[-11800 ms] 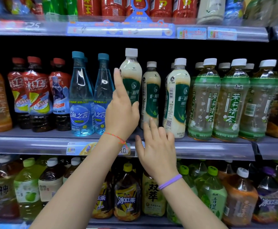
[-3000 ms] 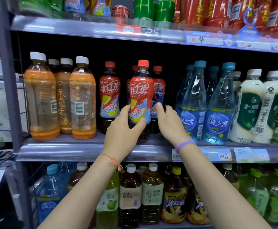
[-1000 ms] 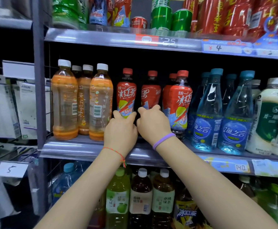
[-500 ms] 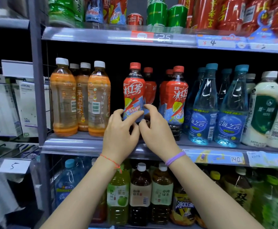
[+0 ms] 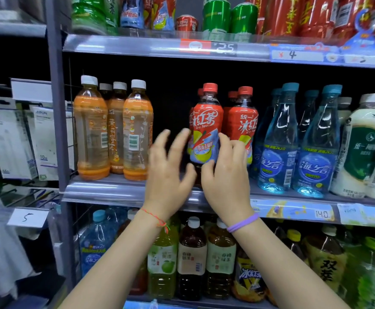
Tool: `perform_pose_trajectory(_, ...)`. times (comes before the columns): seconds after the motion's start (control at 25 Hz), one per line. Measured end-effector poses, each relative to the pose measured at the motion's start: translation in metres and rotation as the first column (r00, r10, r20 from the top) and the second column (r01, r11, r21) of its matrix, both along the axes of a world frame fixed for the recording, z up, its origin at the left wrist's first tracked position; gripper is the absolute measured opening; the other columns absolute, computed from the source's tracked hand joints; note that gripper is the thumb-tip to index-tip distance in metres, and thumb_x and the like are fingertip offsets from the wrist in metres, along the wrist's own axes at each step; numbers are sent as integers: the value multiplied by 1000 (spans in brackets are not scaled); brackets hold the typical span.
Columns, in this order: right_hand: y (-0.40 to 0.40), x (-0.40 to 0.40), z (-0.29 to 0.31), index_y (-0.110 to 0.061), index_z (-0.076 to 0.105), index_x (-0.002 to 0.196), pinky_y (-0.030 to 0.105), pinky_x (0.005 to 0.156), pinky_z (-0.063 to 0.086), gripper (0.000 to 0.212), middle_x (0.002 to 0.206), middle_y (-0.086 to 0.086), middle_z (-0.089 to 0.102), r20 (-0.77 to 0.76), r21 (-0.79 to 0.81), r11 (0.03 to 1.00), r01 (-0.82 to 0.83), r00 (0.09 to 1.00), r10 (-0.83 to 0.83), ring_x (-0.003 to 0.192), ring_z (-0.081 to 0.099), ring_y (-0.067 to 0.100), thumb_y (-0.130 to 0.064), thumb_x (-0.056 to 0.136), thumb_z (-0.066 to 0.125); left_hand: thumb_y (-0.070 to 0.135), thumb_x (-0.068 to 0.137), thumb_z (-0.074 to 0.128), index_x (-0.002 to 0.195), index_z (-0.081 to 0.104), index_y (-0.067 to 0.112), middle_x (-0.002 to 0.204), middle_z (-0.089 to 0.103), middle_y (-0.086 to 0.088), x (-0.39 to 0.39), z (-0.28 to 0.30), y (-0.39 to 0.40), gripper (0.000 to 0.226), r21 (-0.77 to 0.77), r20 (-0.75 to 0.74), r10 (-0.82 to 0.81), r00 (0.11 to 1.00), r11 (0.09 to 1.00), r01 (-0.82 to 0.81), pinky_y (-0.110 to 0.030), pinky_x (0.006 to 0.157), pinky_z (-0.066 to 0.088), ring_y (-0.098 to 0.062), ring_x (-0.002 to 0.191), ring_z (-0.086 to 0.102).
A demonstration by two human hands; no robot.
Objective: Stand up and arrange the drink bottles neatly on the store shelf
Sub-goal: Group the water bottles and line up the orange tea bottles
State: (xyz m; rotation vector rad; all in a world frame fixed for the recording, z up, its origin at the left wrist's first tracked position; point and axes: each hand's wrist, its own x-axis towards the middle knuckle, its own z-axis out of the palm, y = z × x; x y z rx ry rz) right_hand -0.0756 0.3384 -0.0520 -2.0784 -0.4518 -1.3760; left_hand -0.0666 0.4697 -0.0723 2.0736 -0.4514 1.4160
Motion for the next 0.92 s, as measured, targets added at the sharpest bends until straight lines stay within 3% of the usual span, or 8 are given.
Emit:
perform_pose_trajectory(0.12,20,-3,2,-3,56,123,36,84,47,39,109,11,48,55,-20,990,-142,988,143,98,52,27,-9,85,50,30,85,68,149,30,11,147,38,-18,1,13,35,77,-253,-65,394,917,882,-397,-48,108,36,-36,135,38)
perform_pose_trajectory(0.2,38,-1,1,-5,59,117,38,83,48,32,109,9,50,15,-61,967,-246,969,247,95,54,25,-7,86,51,40,82,73,153,18,12,143,42,-18,4,19,51,94,-221,-271,404,874,857,-465,-48,99,44,-37,130,45)
perform_pose_trajectory(0.32,67,3,1,-9,51,130,35,89,47,38,116,3,48,-178,-22,926,-378,913,368,103,52,18,-10,92,51,40,82,74,153,14,17,137,50,-13,7,17,67,96,-158,-332,270,904,929,-335,-42,88,50,-32,121,55)
perform_pose_trajectory(0.44,87,16,3,-15,32,144,31,97,43,53,127,2,47,-388,136,915,-380,829,402,113,50,16,-28,97,51,34,91,64,149,32,22,132,58,-2,9,15,85,68,-126,-321,-66,945,992,27,-33,95,49,-19,118,58)
perform_pose_trajectory(0.52,97,27,3,-11,27,144,44,94,50,64,129,10,51,-422,170,938,-300,839,345,112,57,26,-39,93,55,23,97,56,138,54,15,129,59,-4,11,10,96,41,-3,-271,-46,961,999,46,-27,102,43,-19,121,55)
perform_pose_trajectory(0.64,108,34,5,-7,22,143,41,83,55,73,129,14,51,-475,67,989,-130,868,146,108,61,31,-40,92,63,9,91,54,119,66,6,124,57,-14,14,-1,106,30,12,-44,145,988,989,-144,-46,103,45,-28,120,52)
perform_pose_trajectory(0.76,111,46,15,-5,30,131,34,69,45,60,121,14,56,-563,-75,997,-23,826,-24,103,63,31,-41,94,60,9,81,59,124,60,11,139,46,-21,16,-5,106,43,-22,108,436,894,900,-436,-55,105,37,-37,133,38)
perform_pose_trajectory(0.92,108,57,26,-3,39,119,34,67,40,32,114,16,61,-622,-242,970,-14,770,-144,99,62,34,-23,98,56,15,81,60,145,41,14,153,29,-24,21,6,112,67,-76,44,559,828,828,-555,-59,111,30,-42,142,27)
